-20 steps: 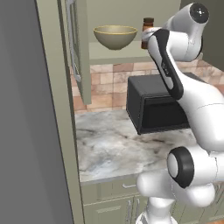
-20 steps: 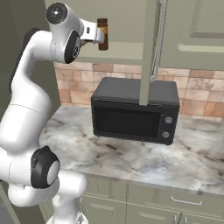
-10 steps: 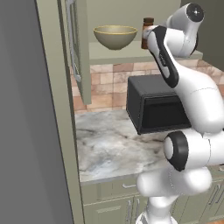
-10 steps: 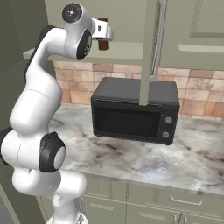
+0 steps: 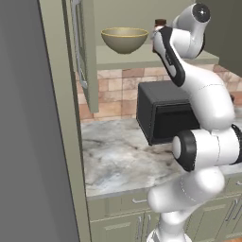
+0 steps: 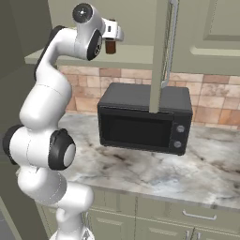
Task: Take the cinnamon bottle from the cabinet and place it on the dining table, next to the plate with the cupcake. Then take the chocolate from the dining counter and place it on the cupcake plate.
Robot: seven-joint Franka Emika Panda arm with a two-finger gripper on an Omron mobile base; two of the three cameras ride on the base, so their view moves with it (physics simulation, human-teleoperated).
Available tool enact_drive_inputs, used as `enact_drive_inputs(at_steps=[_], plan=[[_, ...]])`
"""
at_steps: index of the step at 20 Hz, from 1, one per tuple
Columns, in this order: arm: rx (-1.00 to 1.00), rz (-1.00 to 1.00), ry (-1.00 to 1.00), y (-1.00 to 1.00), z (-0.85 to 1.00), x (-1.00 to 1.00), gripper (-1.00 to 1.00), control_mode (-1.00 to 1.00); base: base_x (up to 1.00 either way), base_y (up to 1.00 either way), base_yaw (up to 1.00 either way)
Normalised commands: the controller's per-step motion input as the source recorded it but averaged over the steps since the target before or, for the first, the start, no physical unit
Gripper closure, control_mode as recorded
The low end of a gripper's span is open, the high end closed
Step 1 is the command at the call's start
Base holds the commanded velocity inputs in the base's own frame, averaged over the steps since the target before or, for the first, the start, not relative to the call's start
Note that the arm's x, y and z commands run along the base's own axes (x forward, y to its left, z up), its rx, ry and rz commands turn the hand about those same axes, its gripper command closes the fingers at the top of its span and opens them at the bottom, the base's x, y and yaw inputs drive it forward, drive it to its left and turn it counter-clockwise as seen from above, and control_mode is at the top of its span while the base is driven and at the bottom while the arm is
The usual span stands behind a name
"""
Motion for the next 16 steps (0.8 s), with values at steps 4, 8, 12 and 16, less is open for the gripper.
enact_drive_inputs(at_steps=[4, 8, 12, 16], plan=[[0.0, 0.0, -0.02, 0.01, 0.0, 0.48, -1.0, -1.0, 0.0, 0.0, 0.0], [0.0, 0.0, -0.04, 0.0, 0.0, 0.37, -1.0, -1.0, 0.0, 0.0, 0.0], [0.0, 0.0, -0.02, 0.0, 0.0, 0.3, -1.0, -1.0, 0.0, 0.0, 0.0], [0.0, 0.0, -0.01, 0.0, 0.0, 0.3, -1.0, -1.0, 0.0, 0.0, 0.0]])
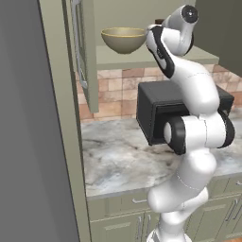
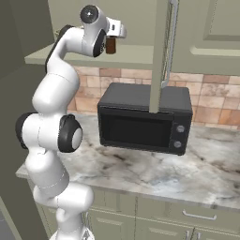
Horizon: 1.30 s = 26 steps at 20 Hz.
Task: Take the cinnamon bottle from the cabinet and place it on the dining table, next to the plate with the cupcake. Then take the chocolate from the dining counter and place it on the cupcake plate.
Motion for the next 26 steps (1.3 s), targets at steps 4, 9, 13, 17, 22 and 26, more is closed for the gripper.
enact_drive_inputs(at_steps=[4, 9, 13, 17, 22, 26], plan=[[0.0, 0.0, 0.0, 0.0, 0.0, 0.28, -1.0, -1.0, 0.0, 0.0, 0.0], [0.0, 0.0, 0.0, 0.0, -0.01, 0.22, -1.0, -1.0, 0.0, 0.0, 0.0], [0.0, 0.0, 0.0, 0.0, -0.12, 0.22, 1.0, -1.0, 0.0, 0.0, 0.0], [0.0, 0.0, 0.0, 0.0, -0.06, 0.15, 1.0, -1.0, 0.0, 0.0, 0.0], [-0.01, 0.0, -0.03, 0.0, 0.0, -0.18, 1.0, -1.0, 0.0, 0.0, 0.0], [0.0, 0.02, -0.16, 0.02, 0.0, -0.79, 1.0, -1.0, 0.0, 0.0, 0.0]])
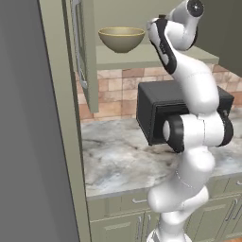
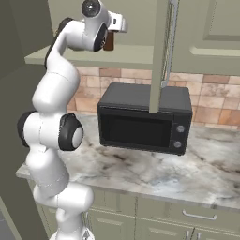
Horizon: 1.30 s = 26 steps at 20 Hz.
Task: Take the cinnamon bottle from the cabinet and place it on the dining table, next to the plate with the cupcake. Then take the chocolate from the dining counter and place it on the cupcake plate.
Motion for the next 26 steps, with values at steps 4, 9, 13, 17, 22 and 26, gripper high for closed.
enact_drive_inputs(at_steps=[4, 9, 13, 17, 22, 26], plan=[[0.0, 0.05, -0.1, 0.0, 0.02, -1.0, 1.0, -1.0, 0.0, 0.0, 0.0], [0.0, 0.03, 0.0, 0.0, 0.02, -1.0, 1.0, -1.0, 0.0, 0.0, 0.0], [0.0, 0.03, 0.0, 0.0, 0.04, -1.0, 1.0, -1.0, 0.0, 0.0, 0.0], [0.0, 0.05, 0.0, 0.0, 0.0, -1.0, 1.0, -1.0, 0.0, 0.0, 0.0], [-0.01, 0.07, 0.06, 0.19, -0.08, -1.0, 1.0, -1.0, 0.0, 0.0, 0.0], [0.0, 0.06, 0.02, 0.09, -0.14, -1.0, 1.0, -1.0, 0.0, 0.0, 0.0]])
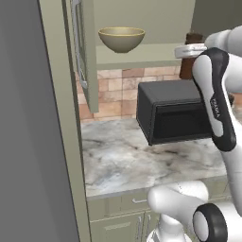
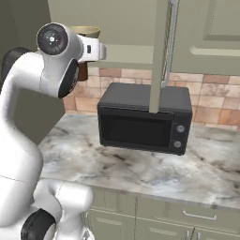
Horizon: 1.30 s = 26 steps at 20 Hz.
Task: Take the cinnamon bottle from the cabinet and place it on the dining table, next to the plate with the cupcake. Then take the chocolate from the dining counter and place it on the cupcake plate.
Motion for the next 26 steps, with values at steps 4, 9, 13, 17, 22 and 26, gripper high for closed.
enact_drive_inputs(at_steps=[4, 9, 13, 17, 22, 26], plan=[[-0.05, 0.03, 0.0, 0.02, -0.41, -0.99, 1.0, -1.0, 0.0, 0.0, 0.0], [-0.1, 0.0, 0.01, 0.0, -0.71, -0.86, 1.0, -1.0, 0.0, 0.0, 0.0], [-0.07, 0.01, 0.07, 0.0, -0.66, -0.76, 1.0, -1.0, 0.0, 0.0, 0.0], [0.0, 0.0, 0.0, 0.0, 0.0, 0.0, 1.0, 1.0, -0.54, 0.12, 0.08], [0.0, 0.0, 0.0, 0.0, 0.0, 0.0, 1.0, 1.0, -0.91, -0.07, -0.33], [0.0, 0.0, 0.0, 0.0, 0.0, 0.0, 1.0, 1.0, -0.68, -0.15, -0.63]])
